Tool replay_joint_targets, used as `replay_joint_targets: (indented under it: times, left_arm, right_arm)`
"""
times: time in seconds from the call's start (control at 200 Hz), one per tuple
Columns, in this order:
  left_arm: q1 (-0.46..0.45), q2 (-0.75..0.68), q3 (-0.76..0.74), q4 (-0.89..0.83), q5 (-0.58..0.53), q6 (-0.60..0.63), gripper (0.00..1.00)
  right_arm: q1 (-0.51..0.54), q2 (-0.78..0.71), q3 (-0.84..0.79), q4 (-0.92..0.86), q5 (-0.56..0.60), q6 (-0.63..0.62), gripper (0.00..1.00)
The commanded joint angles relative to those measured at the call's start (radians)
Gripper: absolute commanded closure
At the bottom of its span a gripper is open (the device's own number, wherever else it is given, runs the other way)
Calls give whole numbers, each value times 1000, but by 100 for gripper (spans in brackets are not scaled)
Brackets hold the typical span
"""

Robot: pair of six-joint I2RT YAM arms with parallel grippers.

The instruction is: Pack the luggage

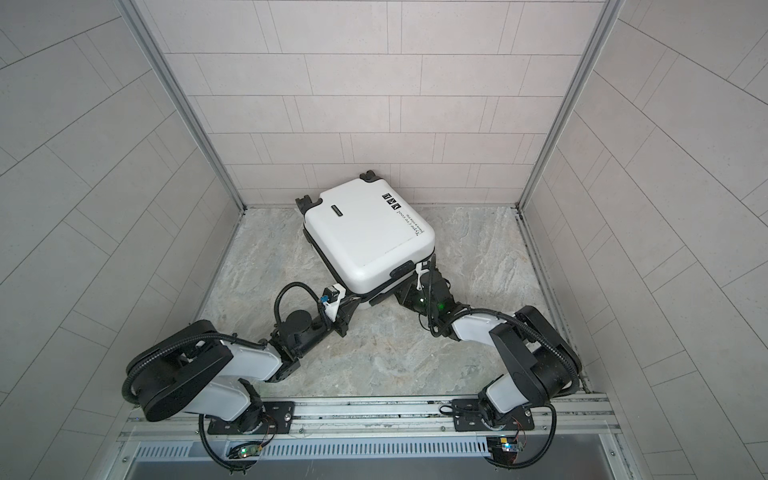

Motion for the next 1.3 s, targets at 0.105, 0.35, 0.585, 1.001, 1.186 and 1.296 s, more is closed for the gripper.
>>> replay_joint_targets:
  times: [0.105, 0.35, 0.585, 1.001, 1.186, 1.296]
  left_arm:
    - [-6, 14, 8, 38, -8, -15, 83]
    - [-7, -6, 9, 29, -22, -16, 91]
    - [-6, -42, 17, -45, -17, -15, 100]
    - [-6, -91, -2, -142, 1, -51, 100]
    - [-8, -73, -2, -136, 4, -73, 100]
    - [-12, -51, 1, -117, 7, -80, 100]
  right_arm:
    - [8, 17, 26, 38, 6, 3, 79]
    - [6, 3, 26, 21, 11, -3, 79]
    - [-28, -41, 14, -32, 16, -17, 72]
    - [-126, -46, -3, -6, -33, 27, 50]
    - [-135, 86, -32, 232, -82, 154, 50]
    - [-135, 168, -57, 401, -88, 238, 50]
